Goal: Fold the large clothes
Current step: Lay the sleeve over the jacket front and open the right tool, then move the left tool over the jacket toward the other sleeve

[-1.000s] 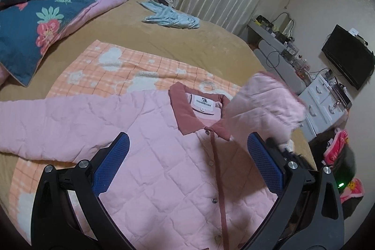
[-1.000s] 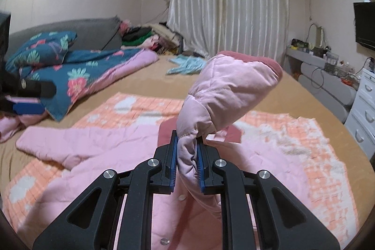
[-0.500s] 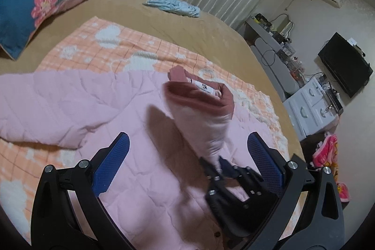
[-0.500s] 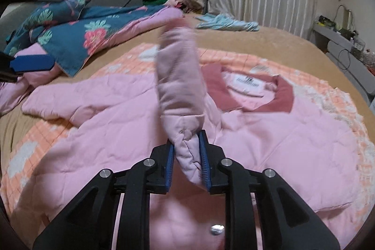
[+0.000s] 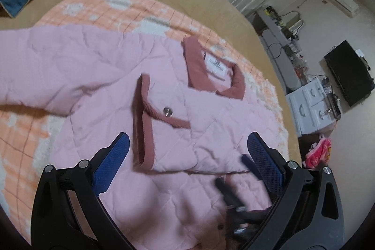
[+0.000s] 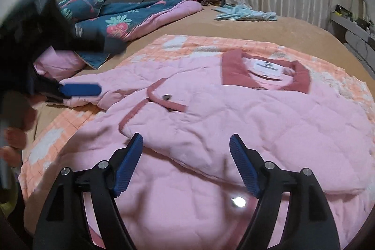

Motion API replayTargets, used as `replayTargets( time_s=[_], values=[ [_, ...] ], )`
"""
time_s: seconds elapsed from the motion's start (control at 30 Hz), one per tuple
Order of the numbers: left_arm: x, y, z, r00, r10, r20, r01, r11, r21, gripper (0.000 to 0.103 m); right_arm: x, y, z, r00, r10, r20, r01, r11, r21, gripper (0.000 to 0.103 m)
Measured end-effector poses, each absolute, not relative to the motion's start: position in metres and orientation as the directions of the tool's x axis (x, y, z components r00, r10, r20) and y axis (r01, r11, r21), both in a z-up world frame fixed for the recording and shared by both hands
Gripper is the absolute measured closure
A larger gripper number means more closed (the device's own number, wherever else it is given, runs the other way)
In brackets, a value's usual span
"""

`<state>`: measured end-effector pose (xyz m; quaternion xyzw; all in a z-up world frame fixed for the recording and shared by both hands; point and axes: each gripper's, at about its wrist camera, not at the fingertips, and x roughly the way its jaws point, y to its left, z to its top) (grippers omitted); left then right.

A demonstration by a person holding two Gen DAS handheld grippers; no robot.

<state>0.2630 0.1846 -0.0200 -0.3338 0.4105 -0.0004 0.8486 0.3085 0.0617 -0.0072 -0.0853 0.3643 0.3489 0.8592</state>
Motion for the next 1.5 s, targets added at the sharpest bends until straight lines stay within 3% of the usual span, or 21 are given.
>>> replayTargets(
  time_s=[0.1,0.23,0.53,0.73,0.97,1.1,1.3,1.5],
  values=[
    [0.267,0.18,-0.036,0.63,-0.268,-0.729,-0.296,0.785,-0.545,0.009,0.317,0.033,-0.005,0.531,0.491,-0.691,-0.61,0.787,0.091,0.028],
    [0.268,0.172,-0.044,0.617,-0.173,-0.768,-0.331,0.828,-0.452,0.017,0.336,-0.018,-0.001,0.584,0.408,-0.702,-0.502,0.861,0.083,0.028],
    [0.298,0.112,-0.038,0.587,-0.12,-0.801,-0.211,0.932,-0.294,0.023,0.378,-0.099,0.0,0.629,0.248,-0.737,-0.262,0.96,0.099,0.027],
    [0.316,0.103,-0.077,0.491,-0.077,-0.868,-0.237,0.947,-0.218,0.022,0.397,-0.088,-0.006,0.6,0.258,-0.757,-0.292,0.952,0.093,0.027],
    [0.317,0.116,-0.091,0.495,-0.11,-0.862,-0.232,0.939,-0.253,0.018,0.424,-0.078,-0.055,0.474,0.187,-0.86,-0.256,0.964,0.068,0.021],
    [0.312,0.114,-0.085,0.501,-0.114,-0.858,-0.225,0.94,-0.256,0.018,0.423,-0.08,-0.071,0.481,0.182,-0.858,-0.236,0.969,0.074,0.021],
    [0.295,0.114,-0.062,0.529,-0.086,-0.844,-0.226,0.945,-0.238,0.009,0.402,-0.081,-0.048,0.508,0.208,-0.836,-0.234,0.967,0.098,0.02],
    [0.272,0.117,-0.045,0.547,-0.056,-0.836,-0.229,0.95,-0.213,0.009,0.363,-0.077,-0.014,0.577,0.231,-0.783,-0.267,0.96,0.087,0.008]
  ],
)
